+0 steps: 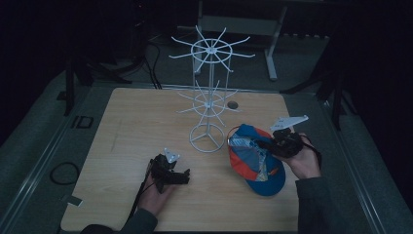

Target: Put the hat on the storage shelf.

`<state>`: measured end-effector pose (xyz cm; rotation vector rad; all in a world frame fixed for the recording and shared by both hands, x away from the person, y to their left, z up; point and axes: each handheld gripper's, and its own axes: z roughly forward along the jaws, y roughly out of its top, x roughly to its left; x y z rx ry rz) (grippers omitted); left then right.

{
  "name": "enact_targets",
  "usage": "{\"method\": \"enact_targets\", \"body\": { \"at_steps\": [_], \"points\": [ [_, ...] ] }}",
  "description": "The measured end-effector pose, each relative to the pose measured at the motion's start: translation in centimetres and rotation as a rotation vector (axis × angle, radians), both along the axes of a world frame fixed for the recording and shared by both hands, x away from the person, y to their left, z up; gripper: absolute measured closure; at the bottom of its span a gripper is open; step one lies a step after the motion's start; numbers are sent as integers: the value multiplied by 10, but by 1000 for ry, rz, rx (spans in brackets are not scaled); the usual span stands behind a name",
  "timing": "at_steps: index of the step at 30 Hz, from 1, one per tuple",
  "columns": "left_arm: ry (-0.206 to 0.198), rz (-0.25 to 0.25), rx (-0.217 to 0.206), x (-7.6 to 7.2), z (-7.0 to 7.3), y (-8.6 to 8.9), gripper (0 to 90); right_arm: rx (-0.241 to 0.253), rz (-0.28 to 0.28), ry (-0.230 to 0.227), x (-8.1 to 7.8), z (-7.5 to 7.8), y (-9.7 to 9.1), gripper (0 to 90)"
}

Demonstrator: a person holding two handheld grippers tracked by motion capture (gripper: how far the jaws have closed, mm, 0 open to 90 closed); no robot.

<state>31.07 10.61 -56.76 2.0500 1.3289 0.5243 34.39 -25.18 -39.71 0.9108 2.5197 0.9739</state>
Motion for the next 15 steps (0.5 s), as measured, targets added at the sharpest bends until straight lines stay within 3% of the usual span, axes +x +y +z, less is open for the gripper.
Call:
{"method": "enact_targets", "body": {
  "at_steps": [15],
  "points": [
    [0,0,0,0,0,0,27,39,-14,-43,-6,13,-8,876]
  ]
}}
